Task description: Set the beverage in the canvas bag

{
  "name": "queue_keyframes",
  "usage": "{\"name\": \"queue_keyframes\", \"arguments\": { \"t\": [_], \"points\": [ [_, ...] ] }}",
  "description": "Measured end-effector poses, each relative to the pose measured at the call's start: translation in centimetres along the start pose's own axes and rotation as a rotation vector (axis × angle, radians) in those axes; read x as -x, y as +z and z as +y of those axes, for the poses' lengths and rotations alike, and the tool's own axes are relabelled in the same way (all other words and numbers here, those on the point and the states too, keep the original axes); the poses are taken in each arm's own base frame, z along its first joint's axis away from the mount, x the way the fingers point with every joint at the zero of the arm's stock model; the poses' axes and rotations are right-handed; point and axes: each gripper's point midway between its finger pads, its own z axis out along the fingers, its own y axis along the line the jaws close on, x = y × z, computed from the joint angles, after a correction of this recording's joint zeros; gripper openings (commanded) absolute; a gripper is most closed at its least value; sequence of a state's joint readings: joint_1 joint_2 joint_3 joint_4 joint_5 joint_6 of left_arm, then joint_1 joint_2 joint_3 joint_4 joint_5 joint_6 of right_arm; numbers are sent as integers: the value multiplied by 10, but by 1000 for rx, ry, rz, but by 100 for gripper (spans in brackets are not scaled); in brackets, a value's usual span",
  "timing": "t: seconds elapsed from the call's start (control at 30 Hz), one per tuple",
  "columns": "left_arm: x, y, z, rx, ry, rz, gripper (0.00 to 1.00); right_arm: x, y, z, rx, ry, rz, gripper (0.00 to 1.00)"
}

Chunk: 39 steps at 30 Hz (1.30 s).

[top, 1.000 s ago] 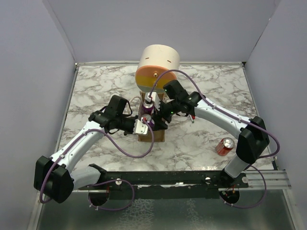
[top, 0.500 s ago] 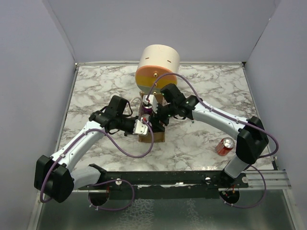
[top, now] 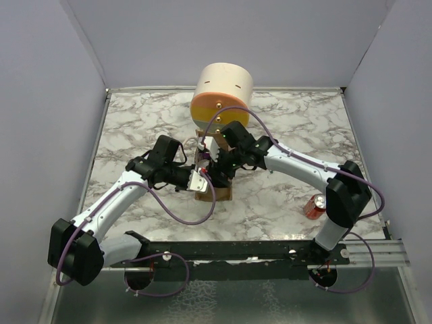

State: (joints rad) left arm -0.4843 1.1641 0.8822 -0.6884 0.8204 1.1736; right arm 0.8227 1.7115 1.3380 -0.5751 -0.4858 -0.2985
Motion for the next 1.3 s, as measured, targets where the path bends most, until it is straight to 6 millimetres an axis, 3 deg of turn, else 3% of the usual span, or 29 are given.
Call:
{"name": "queue_keyframes", "arguments": {
  "t": [1.3],
  "points": [
    [1,1,0,-4,32,-1,0,4,7,1,7,26,-4,8]
  ]
}}
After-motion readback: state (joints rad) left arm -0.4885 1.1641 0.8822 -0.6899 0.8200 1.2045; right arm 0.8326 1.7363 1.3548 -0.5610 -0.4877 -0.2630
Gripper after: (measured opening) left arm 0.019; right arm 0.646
